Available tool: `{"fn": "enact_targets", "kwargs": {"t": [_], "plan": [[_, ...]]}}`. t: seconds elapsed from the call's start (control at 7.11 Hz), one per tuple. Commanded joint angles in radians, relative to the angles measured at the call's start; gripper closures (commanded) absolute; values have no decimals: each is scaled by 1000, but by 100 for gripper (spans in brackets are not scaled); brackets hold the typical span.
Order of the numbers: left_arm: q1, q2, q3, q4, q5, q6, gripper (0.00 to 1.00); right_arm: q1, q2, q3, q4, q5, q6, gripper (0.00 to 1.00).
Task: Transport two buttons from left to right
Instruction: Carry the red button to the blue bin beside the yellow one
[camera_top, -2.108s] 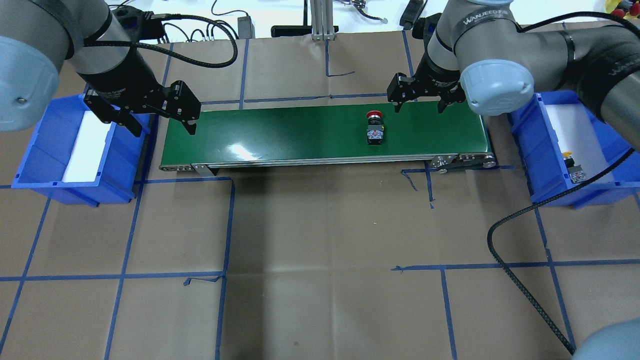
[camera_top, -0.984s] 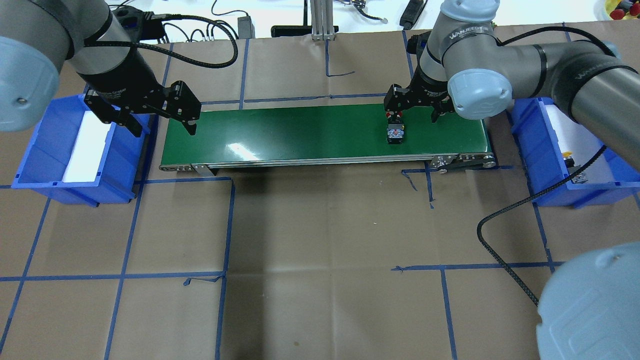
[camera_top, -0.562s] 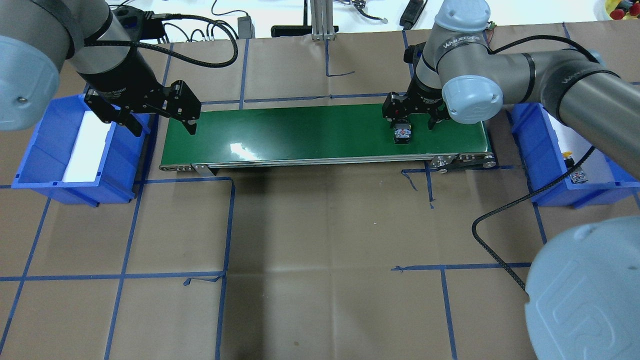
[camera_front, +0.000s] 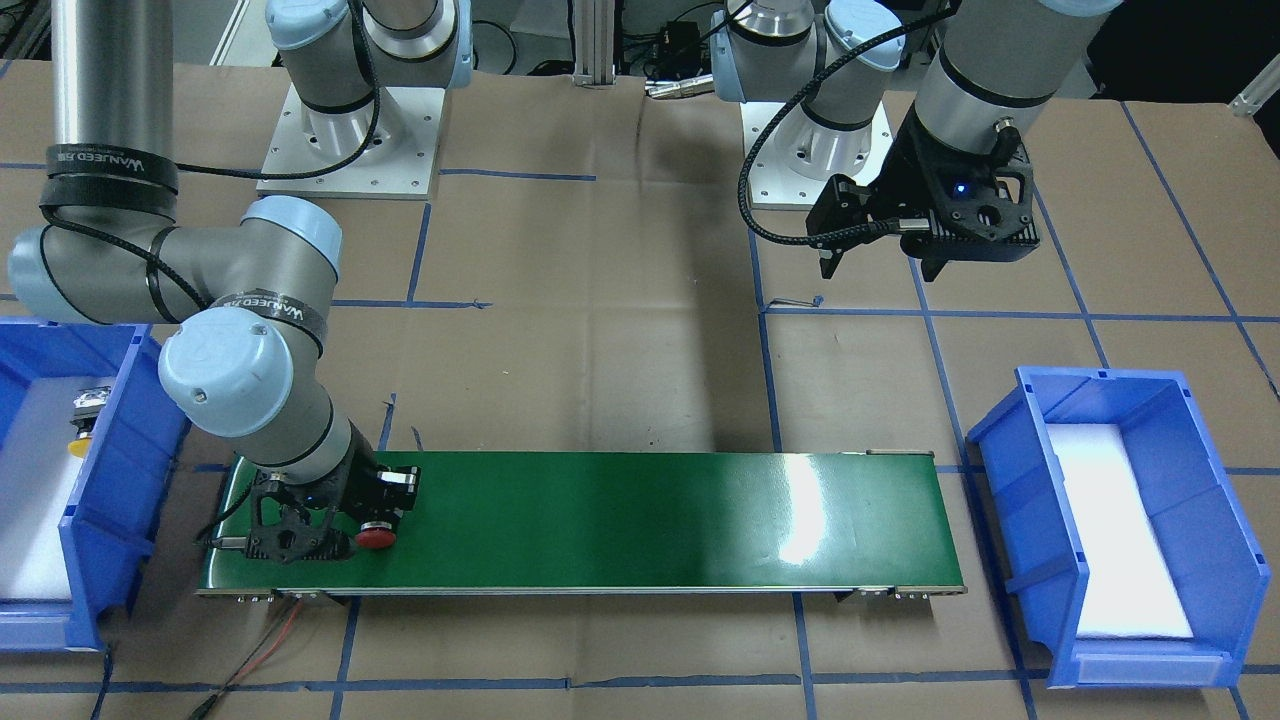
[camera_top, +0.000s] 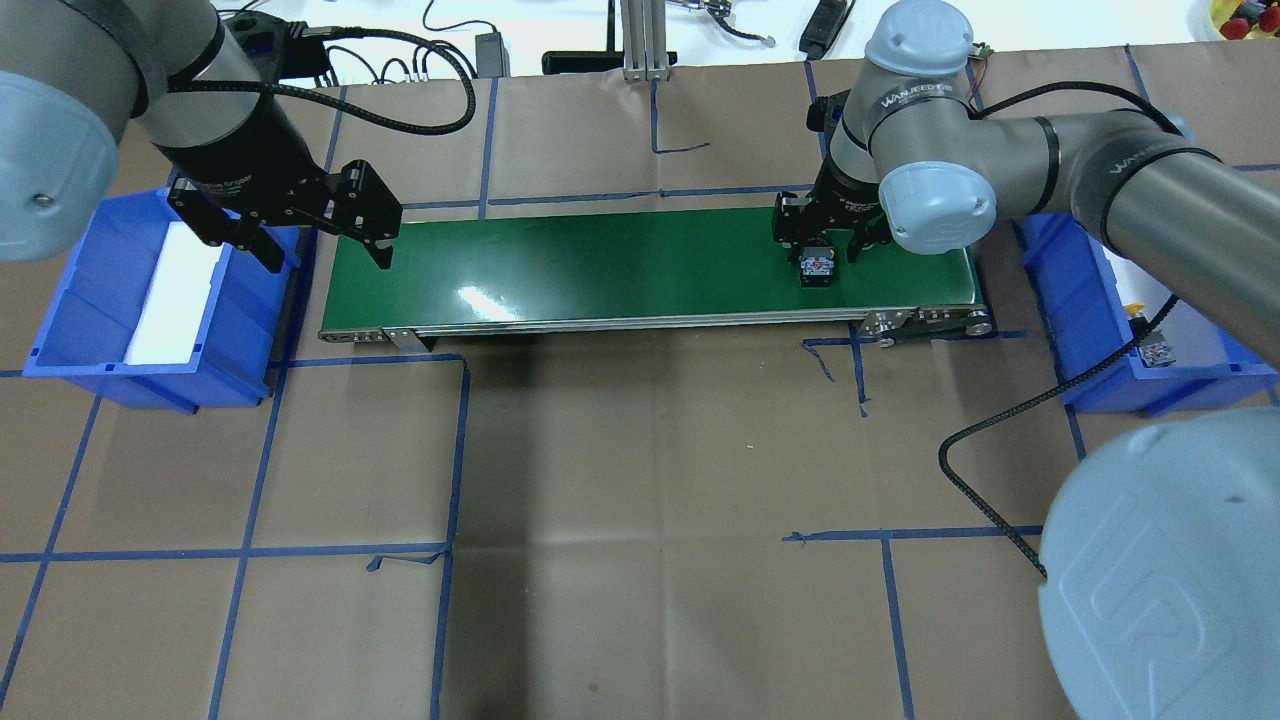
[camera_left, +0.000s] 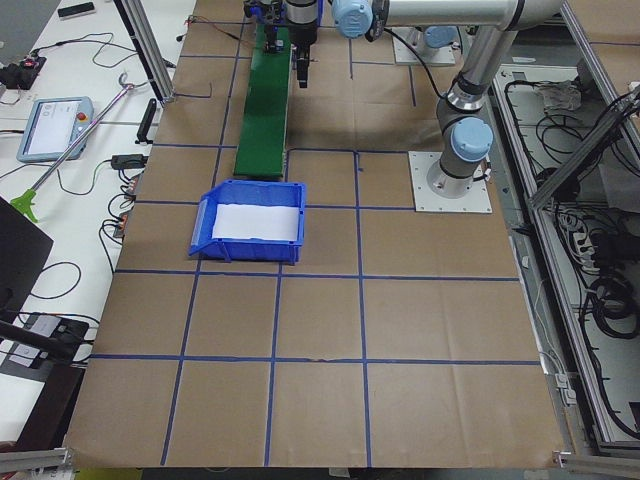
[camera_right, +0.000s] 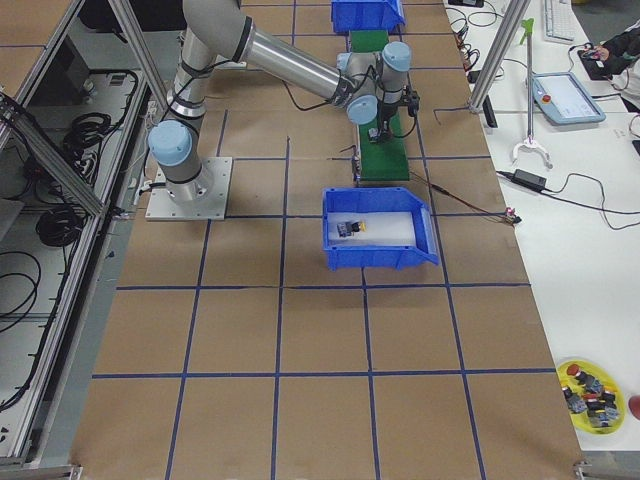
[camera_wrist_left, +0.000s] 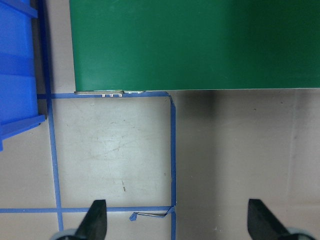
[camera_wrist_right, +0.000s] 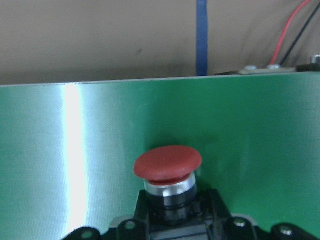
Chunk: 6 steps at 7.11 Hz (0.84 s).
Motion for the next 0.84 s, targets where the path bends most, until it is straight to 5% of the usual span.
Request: {"fn": "enact_targets", "kwargs": {"t": [0.0, 0.42, 0.7], "plan": [[0, 0, 2, 0, 0, 0, 0, -81, -55, -44, 107, -12, -80, 95], [0, 0, 2, 0, -2, 0, 0, -239, -97, -289, 375, -10, -253, 94], [0, -2, 3, 0, -2, 0, 0, -364, -76, -334, 374, -7, -444, 94]]}}
